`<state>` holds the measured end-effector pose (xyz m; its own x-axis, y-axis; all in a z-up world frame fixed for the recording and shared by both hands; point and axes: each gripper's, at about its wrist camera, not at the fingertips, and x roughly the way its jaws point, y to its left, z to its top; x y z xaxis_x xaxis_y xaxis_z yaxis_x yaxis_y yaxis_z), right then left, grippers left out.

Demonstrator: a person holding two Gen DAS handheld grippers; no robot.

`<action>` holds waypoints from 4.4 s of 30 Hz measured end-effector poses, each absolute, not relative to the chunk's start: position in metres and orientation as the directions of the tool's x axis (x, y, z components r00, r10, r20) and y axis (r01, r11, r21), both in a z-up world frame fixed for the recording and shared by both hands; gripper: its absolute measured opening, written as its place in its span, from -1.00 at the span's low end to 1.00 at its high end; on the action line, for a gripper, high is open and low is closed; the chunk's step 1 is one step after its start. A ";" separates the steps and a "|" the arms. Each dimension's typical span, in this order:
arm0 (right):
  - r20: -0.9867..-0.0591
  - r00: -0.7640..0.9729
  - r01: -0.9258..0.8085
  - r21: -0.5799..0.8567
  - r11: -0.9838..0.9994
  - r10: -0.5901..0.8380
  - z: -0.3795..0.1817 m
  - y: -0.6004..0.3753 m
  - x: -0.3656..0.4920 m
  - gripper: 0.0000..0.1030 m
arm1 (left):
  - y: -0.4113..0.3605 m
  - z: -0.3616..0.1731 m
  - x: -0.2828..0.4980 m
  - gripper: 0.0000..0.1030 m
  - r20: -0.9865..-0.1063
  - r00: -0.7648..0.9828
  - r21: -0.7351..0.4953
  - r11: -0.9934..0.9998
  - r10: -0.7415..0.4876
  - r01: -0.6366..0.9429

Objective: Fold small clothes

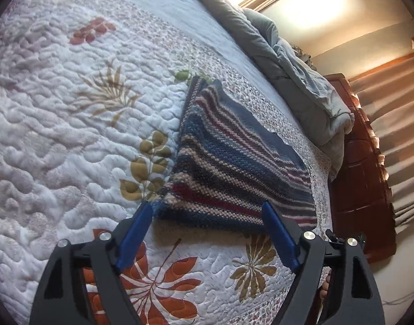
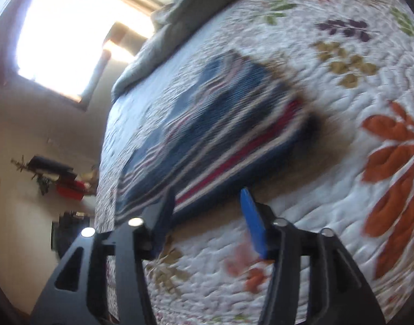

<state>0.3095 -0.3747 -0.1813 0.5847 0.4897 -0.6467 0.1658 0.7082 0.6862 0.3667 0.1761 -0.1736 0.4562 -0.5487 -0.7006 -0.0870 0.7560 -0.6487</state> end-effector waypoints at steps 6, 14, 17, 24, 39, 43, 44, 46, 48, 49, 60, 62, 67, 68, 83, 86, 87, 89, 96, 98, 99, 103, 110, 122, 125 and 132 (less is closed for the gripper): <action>-0.691 0.547 -0.064 0.529 0.846 0.473 -0.144 -0.256 0.294 0.49 | 0.158 -0.130 0.350 0.86 -0.707 0.449 -0.607 0.795 -0.547 0.012; -0.746 0.541 -0.270 0.282 0.921 0.387 -0.129 -0.138 0.278 0.74 | 0.145 -0.105 0.353 0.89 -0.711 0.424 -0.574 0.812 -0.560 0.110; -0.750 0.550 -0.313 0.222 0.923 0.367 -0.128 -0.118 0.278 0.74 | 0.147 -0.104 0.360 0.89 -0.709 0.416 -0.574 0.809 -0.569 0.128; -0.756 0.549 -0.371 0.161 0.915 0.356 -0.128 -0.078 0.292 0.74 | 0.160 -0.124 0.400 0.90 -0.717 0.384 -0.598 0.797 -0.582 0.090; -0.772 0.561 -0.414 0.051 0.909 0.299 -0.150 -0.026 0.332 0.75 | 0.172 -0.173 0.479 0.90 -0.754 0.279 -0.616 0.787 -0.595 0.015; -0.781 0.546 -0.424 0.055 0.904 0.304 -0.165 -0.024 0.341 0.75 | 0.174 -0.188 0.494 0.90 -0.761 0.258 -0.615 0.788 -0.595 0.004; -0.780 0.554 -0.426 0.034 0.904 0.290 -0.168 -0.024 0.342 0.75 | 0.174 -0.191 0.497 0.90 -0.761 0.252 -0.618 0.786 -0.598 0.001; -0.773 0.571 -0.431 0.002 0.902 0.275 -0.173 -0.024 0.343 0.75 | 0.175 -0.197 0.506 0.90 -0.759 0.238 -0.625 0.780 -0.606 -0.009; -0.770 0.590 -0.438 -0.053 0.897 0.243 -0.181 -0.023 0.343 0.75 | 0.175 -0.200 0.516 0.90 -0.755 0.236 -0.631 0.775 -0.612 -0.011; -0.770 0.597 -0.445 -0.083 0.892 0.225 -0.186 -0.022 0.342 0.75 | 0.175 -0.202 0.522 0.90 -0.753 0.230 -0.636 0.772 -0.617 -0.014; -0.693 0.715 -0.510 -0.426 0.747 0.092 -0.222 0.014 0.322 0.75 | 0.154 -0.237 0.568 0.90 -0.705 0.125 -0.708 0.704 -0.698 -0.053; -0.663 0.746 -0.502 -0.504 0.703 0.058 -0.229 0.024 0.319 0.75 | 0.143 -0.242 0.573 0.90 -0.695 0.093 -0.718 0.695 -0.713 -0.035; -0.606 0.796 -0.477 -0.630 0.612 -0.004 -0.249 0.047 0.329 0.75 | 0.138 -0.250 0.585 0.89 -0.678 0.099 -0.734 0.677 -0.728 -0.051; -0.600 0.800 -0.474 -0.635 0.609 -0.003 -0.252 0.050 0.332 0.75 | 0.137 -0.250 0.588 0.89 -0.677 0.095 -0.735 0.676 -0.730 -0.044; -0.617 0.786 -0.488 -0.597 0.637 0.024 -0.251 0.075 0.368 -0.27 | 0.137 -0.252 0.599 -0.27 -0.730 0.063 -0.683 0.731 -0.681 -0.010; -0.630 0.775 -0.487 -0.551 0.677 0.045 -0.238 0.066 0.368 -0.51 | 0.134 -0.240 0.597 -0.49 -0.752 0.089 -0.656 0.754 -0.653 -0.012; -0.631 0.774 -0.484 -0.539 0.689 0.051 -0.233 0.063 0.368 -0.52 | 0.132 -0.234 0.596 -0.53 -0.759 0.101 -0.646 0.763 -0.643 -0.006; -0.624 0.778 -0.473 -0.515 0.715 0.066 -0.217 0.057 0.365 -0.57 | 0.128 -0.217 0.595 -0.56 -0.768 0.121 -0.634 0.774 -0.629 0.006; -0.593 0.799 -0.421 -0.437 0.795 0.097 -0.169 0.025 0.351 -0.76 | 0.100 -0.157 0.594 -0.61 -0.793 0.152 -0.588 0.806 -0.590 0.066; -0.582 0.806 -0.403 -0.406 0.820 0.108 -0.154 0.014 0.351 -0.76 | 0.090 -0.141 0.596 -0.61 -0.803 0.160 -0.570 0.818 -0.574 0.074; -0.577 0.809 -0.396 -0.394 0.829 0.112 -0.149 0.007 0.353 -0.77 | 0.086 -0.135 0.596 -0.61 -0.807 0.162 -0.564 0.823 -0.568 0.075; -0.563 0.816 -0.377 -0.344 0.860 0.133 -0.130 -0.008 0.356 -0.77 | 0.071 -0.114 0.599 -0.61 -0.825 0.171 -0.532 0.842 -0.539 0.087; -0.545 0.823 -0.354 -0.264 0.897 0.164 -0.110 -0.038 0.355 -0.77 | 0.041 -0.083 0.604 -0.61 -0.854 0.180 -0.475 0.873 -0.488 0.109; -0.509 0.838 -0.309 -0.143 0.940 0.198 -0.082 -0.089 0.358 -0.78 | -0.019 -0.044 0.613 -0.61 -0.887 0.196 -0.395 0.907 -0.418 0.147; -0.501 0.843 -0.298 -0.130 0.946 0.197 -0.079 -0.102 0.358 -0.78 | -0.035 -0.038 0.614 -0.61 -0.894 0.198 -0.376 0.913 -0.402 0.158; -0.491 0.849 -0.272 -0.082 0.959 0.199 -0.071 -0.136 0.359 -0.78 | -0.071 -0.030 0.618 -0.61 -0.904 0.195 -0.349 0.920 -0.381 0.180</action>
<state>0.3585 -0.1357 -0.0706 0.8485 0.1985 -0.4905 -0.2718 0.9589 -0.0820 0.6183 -0.0711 -0.0302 0.1945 -0.3806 -0.9041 0.1796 0.9199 -0.3486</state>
